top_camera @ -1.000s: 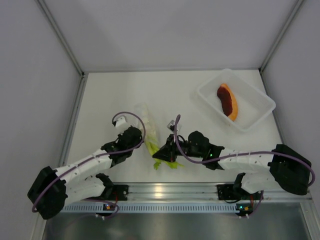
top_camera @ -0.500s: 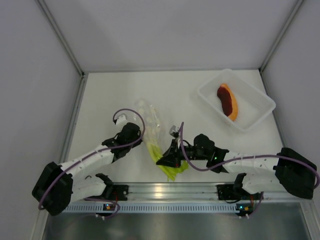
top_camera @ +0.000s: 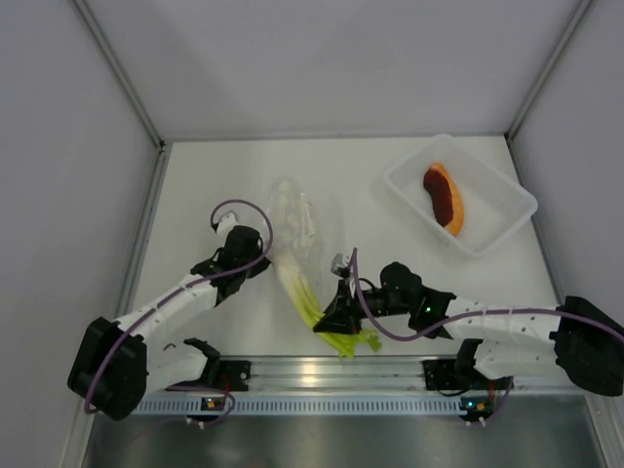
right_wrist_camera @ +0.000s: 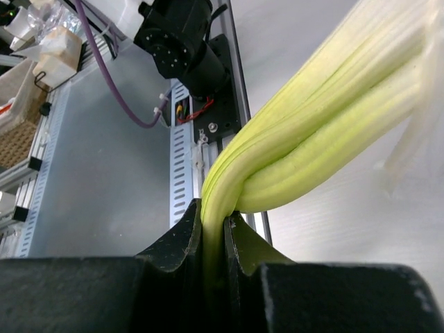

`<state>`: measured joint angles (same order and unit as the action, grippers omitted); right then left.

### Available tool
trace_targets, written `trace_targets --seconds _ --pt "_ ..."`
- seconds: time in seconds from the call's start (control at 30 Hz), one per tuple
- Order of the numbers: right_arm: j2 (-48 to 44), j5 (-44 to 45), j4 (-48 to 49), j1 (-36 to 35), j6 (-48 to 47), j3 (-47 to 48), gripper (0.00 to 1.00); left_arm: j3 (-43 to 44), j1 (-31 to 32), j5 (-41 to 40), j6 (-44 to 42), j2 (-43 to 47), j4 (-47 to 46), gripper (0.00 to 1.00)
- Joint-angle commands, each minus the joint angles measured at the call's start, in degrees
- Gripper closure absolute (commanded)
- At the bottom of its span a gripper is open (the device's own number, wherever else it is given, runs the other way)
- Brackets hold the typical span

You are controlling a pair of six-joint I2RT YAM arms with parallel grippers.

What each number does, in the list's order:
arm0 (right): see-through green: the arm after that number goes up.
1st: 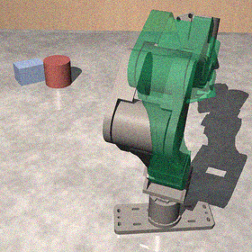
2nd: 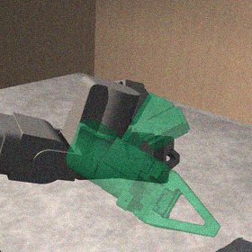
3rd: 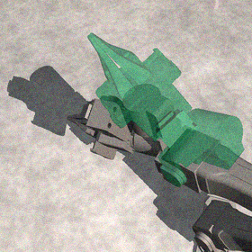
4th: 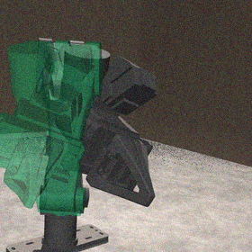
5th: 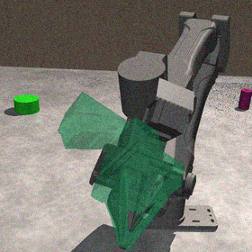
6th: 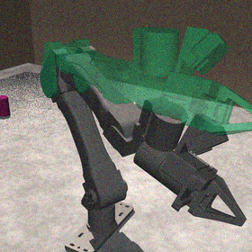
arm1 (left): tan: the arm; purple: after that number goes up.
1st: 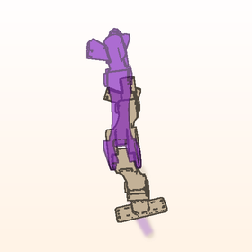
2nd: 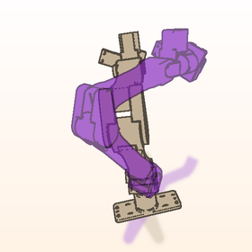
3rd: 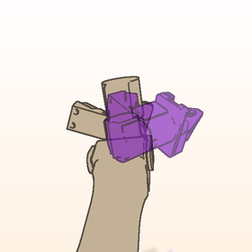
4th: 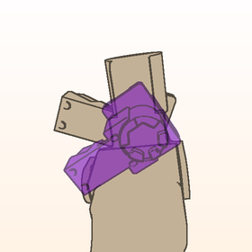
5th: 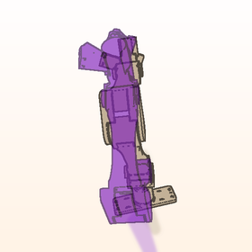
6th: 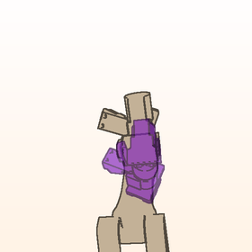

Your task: Open the zip-top bag and remove the fake food

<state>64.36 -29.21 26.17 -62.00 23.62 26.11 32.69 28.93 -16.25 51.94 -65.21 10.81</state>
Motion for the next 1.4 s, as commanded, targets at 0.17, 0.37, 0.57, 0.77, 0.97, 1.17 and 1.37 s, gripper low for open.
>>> trace_targets --seconds 0.17,0.37,0.57,0.77,0.97,1.17,1.37 --pt "-5.9 0.73 -15.71 0.21 -2.61 -0.09 1.0 5.37 -8.44 3.24 -2.81 0.0 0.09 1.0" --pt "-14.25 6.43 -21.41 0.21 -2.0 -0.01 1.0 6.25 -9.85 4.47 -3.87 0.34 0.44 1.0" --pt "-22.51 24.45 -33.01 3.01 -0.41 7.27 1.0 5.9 -9.86 5.18 -4.83 5.08 2.1 1.0" --pt "-21.12 24.55 -42.95 16.98 -4.88 17.37 1.0 6.69 -9.86 4.39 -6.85 10.09 6.67 1.0" --pt "-14.36 26.92 -50.42 28.93 -11.38 28.27 1.0 9.23 -9.94 6.31 -10.98 11.77 11.16 1.0" --pt "-4.17 28.86 -57.01 41.07 -20.52 38.29 1.0 11.61 -10.12 10.44 -15.29 15.54 16.78 1.0" --pt "2.7 28.86 -55.71 47.58 -34.3 40.96 1.0 12.93 -10.21 11.94 -18.54 19.07 21.0 1.0"
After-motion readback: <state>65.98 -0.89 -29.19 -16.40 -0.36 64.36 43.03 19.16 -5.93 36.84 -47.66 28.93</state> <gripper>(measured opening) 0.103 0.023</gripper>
